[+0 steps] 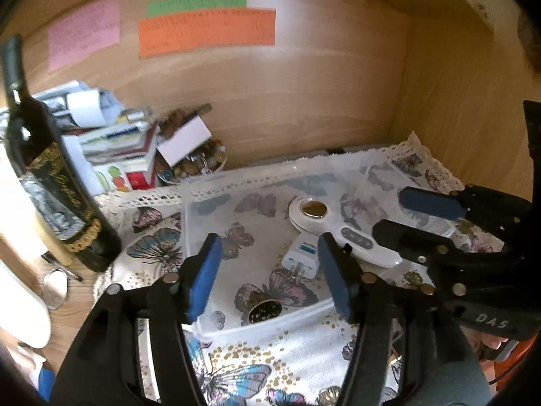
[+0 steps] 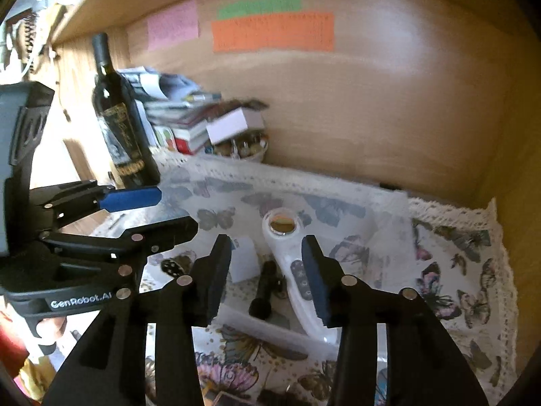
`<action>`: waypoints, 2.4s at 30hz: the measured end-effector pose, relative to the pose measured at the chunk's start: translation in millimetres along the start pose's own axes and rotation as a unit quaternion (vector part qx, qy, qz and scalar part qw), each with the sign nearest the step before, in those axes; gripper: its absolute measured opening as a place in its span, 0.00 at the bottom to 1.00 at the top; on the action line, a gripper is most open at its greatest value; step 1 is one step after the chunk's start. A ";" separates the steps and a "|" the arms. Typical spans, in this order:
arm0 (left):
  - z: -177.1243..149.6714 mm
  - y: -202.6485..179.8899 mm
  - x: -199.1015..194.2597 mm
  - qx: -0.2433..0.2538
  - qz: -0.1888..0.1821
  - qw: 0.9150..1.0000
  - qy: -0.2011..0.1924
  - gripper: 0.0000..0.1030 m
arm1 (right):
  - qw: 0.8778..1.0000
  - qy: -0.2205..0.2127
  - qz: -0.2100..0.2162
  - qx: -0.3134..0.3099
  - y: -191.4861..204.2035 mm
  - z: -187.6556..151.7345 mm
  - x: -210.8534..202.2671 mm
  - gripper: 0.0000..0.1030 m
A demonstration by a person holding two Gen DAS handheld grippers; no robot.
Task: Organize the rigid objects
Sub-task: 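Place the small black cylinder into the box and open the right gripper, then grasp the silver metal tube with the left gripper while the right reaches for the black-orange case, then lift the silver tube with the left gripper while the right grasps and lifts the black-orange case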
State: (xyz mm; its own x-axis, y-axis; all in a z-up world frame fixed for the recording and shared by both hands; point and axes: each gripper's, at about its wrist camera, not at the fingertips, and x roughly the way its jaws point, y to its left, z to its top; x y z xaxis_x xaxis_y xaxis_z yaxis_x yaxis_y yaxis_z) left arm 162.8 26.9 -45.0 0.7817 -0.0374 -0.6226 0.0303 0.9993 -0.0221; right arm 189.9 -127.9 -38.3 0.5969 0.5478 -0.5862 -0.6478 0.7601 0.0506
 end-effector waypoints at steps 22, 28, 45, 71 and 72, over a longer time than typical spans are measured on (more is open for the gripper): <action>-94.7 0.7 -46.8 -0.012 0.003 1.000 0.026 0.89 | 1.000 -0.007 -0.028 -0.002 4.7 -73.3 -61.2 0.62; -118.0 -17.1 -38.9 -0.005 -0.022 0.998 0.050 0.89 | 0.999 0.037 -0.023 0.009 -0.6 -97.7 -46.4 0.62; -141.1 -51.7 -24.5 0.049 -0.020 0.996 0.066 1.00 | 0.995 0.096 -0.005 -0.019 6.4 -113.0 -12.4 0.61; -124.7 -24.8 -24.6 0.032 -0.049 0.995 0.084 0.29 | 0.994 0.106 0.031 -0.016 21.7 -108.3 -3.0 0.22; -124.7 -26.8 -24.7 0.033 -0.051 0.995 0.084 0.24 | 0.994 0.106 0.033 -0.008 20.0 -109.0 -4.6 0.21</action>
State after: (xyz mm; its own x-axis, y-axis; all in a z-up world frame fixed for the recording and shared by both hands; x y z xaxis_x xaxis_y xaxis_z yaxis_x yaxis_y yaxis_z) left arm 65.0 1.3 -126.6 0.6579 -0.1318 -0.7415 0.1492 0.9879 -0.0432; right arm 122.6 -153.3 -122.7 0.4397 0.5091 -0.7399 -0.6914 0.7177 0.0830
